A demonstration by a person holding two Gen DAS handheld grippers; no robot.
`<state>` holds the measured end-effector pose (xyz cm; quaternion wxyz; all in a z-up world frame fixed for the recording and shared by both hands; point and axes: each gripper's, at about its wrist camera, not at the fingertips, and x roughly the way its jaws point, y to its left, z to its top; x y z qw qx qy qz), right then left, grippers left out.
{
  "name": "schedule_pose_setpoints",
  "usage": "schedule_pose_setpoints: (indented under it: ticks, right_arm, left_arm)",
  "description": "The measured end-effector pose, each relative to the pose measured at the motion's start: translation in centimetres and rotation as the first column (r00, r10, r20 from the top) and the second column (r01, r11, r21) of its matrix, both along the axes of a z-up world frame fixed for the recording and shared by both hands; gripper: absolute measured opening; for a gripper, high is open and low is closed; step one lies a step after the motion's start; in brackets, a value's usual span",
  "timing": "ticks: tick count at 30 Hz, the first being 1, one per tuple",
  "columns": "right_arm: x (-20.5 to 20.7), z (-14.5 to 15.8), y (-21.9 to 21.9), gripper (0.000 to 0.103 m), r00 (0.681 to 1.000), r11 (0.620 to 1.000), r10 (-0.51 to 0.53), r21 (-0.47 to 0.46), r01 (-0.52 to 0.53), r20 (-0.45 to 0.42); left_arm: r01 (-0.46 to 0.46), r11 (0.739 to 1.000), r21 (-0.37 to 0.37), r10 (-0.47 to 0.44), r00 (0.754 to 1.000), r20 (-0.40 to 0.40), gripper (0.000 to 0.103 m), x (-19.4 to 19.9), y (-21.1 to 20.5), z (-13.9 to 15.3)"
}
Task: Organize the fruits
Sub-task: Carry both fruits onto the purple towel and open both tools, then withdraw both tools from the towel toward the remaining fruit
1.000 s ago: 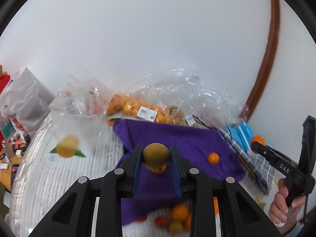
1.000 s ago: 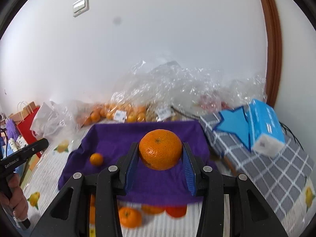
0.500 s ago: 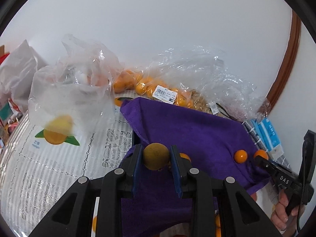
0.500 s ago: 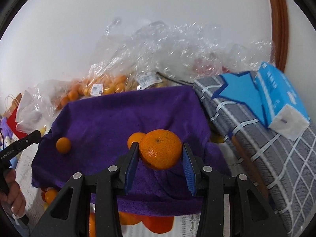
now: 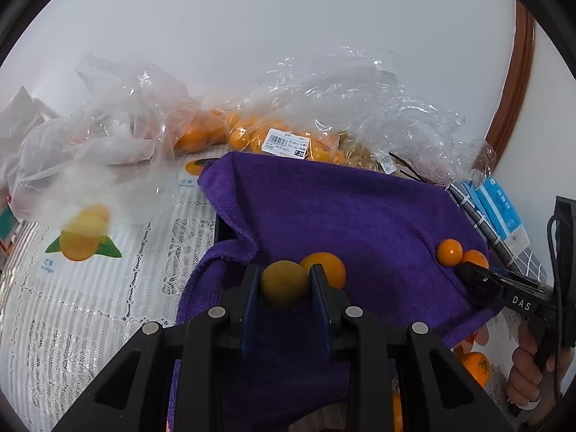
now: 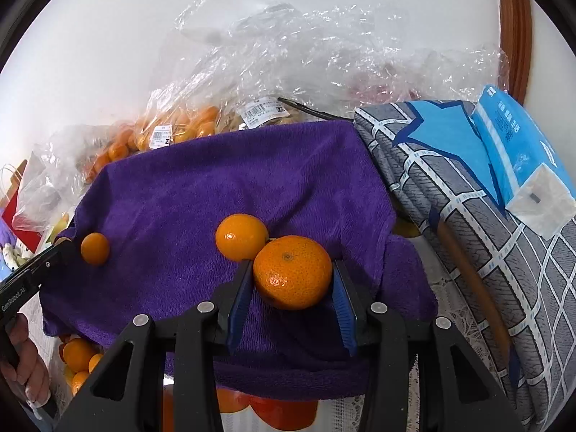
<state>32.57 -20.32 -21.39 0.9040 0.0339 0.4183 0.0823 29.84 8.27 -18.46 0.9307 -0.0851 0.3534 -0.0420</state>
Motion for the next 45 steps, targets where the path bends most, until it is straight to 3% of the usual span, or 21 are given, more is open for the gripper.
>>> schedule_pose_setpoints:
  ticks: [5,10,16,18,21,23,35,38,40,45]
  right_arm:
    - [-0.4,0.2,0.0,0.048,1.0,1.0,-0.029,-0.011,0.029,0.001]
    - [-1.3,1.0,0.1,0.062,0.997,0.999,-0.045,-0.027,0.047,0.07]
    - [-2.2,1.6,0.6,0.063,0.995,0.997,-0.02,-0.069,0.027,0.094]
    - [-2.6,1.8,0.7,0.066,0.992,0.996,-0.027,-0.086,0.038,0.126]
    - [-3.2,2.3,1.0,0.073,0.989,0.995,-0.011,-0.099,0.026,0.149]
    - [-3.6,2.7,1.2,0.074,0.989,0.995,0.004,-0.099,0.01,0.148]
    - [-9.9,6.1,1.5,0.072,0.986,0.997,-0.037,-0.062,0.047,0.16]
    - [-11.8,6.7,1.2,0.069,0.99,0.999,-0.03,-0.033,0.035,0.138]
    - [-12.5,6.7,1.3,0.062,0.993,0.999,-0.024,-0.02,0.026,0.114]
    - [-14.4,5.8,2.4,0.06,0.996,0.998,-0.021,-0.06,0.027,0.091]
  left_arm:
    - [-0.005,1.0,-0.01,0.005,1.0,-0.025,0.027,0.2,0.2,-0.3]
    - [0.013,1.0,0.002,-0.013,1.0,-0.026,0.027,0.3,0.0,-0.3]
    - [0.02,1.0,0.006,-0.02,0.999,-0.03,0.027,0.5,-0.2,-0.3]
    - [0.027,1.0,0.003,-0.027,0.999,-0.03,0.032,0.5,-0.2,-0.2]
    - [0.043,0.999,-0.003,-0.043,0.999,-0.008,0.048,0.2,-0.3,0.2]
    - [0.046,0.999,-0.007,-0.046,0.999,0.025,0.055,-0.3,-0.2,0.6]
    - [-0.006,0.998,-0.069,0.017,0.987,0.158,0.055,-2.2,1.2,2.7]
    - [0.009,0.994,-0.109,0.01,0.986,0.165,0.054,-2.5,1.7,3.0]
    - [0.033,0.991,-0.129,-0.013,0.988,0.155,0.054,-2.6,1.8,3.0]
    - [0.03,0.993,-0.113,-0.013,0.988,0.153,0.054,-3.6,2.2,3.0]
